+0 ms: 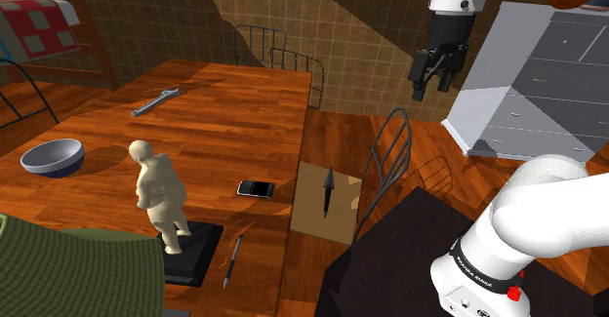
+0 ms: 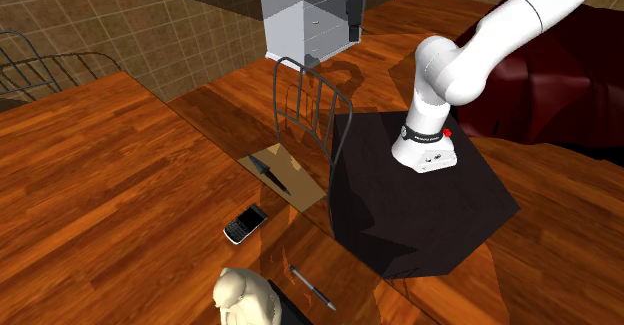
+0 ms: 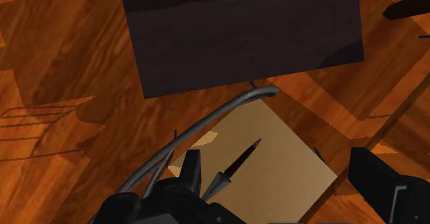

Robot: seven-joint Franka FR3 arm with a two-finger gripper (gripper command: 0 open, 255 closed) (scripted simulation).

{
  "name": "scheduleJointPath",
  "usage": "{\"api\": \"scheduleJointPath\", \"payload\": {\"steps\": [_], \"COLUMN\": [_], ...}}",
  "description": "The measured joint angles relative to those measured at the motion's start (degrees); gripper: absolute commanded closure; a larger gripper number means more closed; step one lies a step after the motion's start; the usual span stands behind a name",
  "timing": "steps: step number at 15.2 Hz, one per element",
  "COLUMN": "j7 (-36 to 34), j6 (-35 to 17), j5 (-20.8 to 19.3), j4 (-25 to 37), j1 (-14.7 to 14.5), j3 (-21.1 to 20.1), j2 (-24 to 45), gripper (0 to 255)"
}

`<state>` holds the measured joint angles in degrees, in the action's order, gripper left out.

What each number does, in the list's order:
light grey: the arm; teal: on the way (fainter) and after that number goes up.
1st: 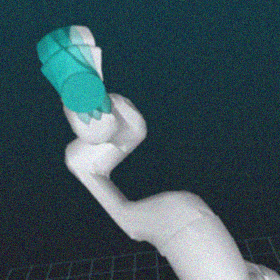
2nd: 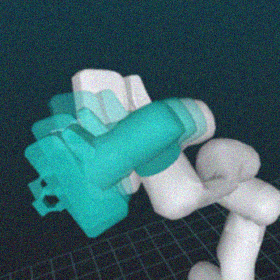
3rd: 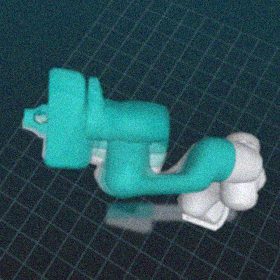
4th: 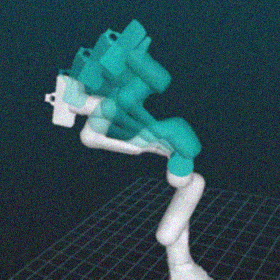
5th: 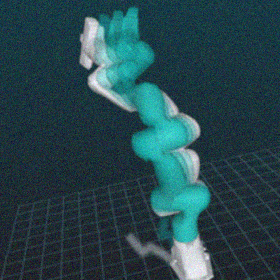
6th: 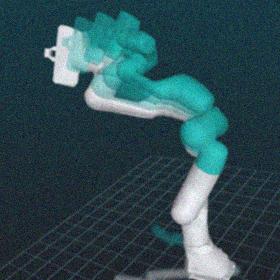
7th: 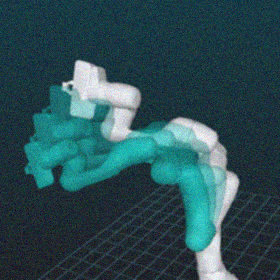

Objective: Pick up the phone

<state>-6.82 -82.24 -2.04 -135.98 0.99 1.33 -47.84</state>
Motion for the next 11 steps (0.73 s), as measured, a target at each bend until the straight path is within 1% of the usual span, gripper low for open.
{"api": "scheduleJointPath", "payload": {"steps": [1,3,11], "j7": [0.0,1.0,7.6], "j6": [0.0,-2.36,-18.35], "j5": [0.0,0.02,0.07], "j4": [0.0,-0.74,-3.92], "j1": [0.0,-0.72,-5.06], "j3": [0.0,-0.07,-0.54], "j2": [0.0,1.45,12.71], "gripper": [0,0,0]}}
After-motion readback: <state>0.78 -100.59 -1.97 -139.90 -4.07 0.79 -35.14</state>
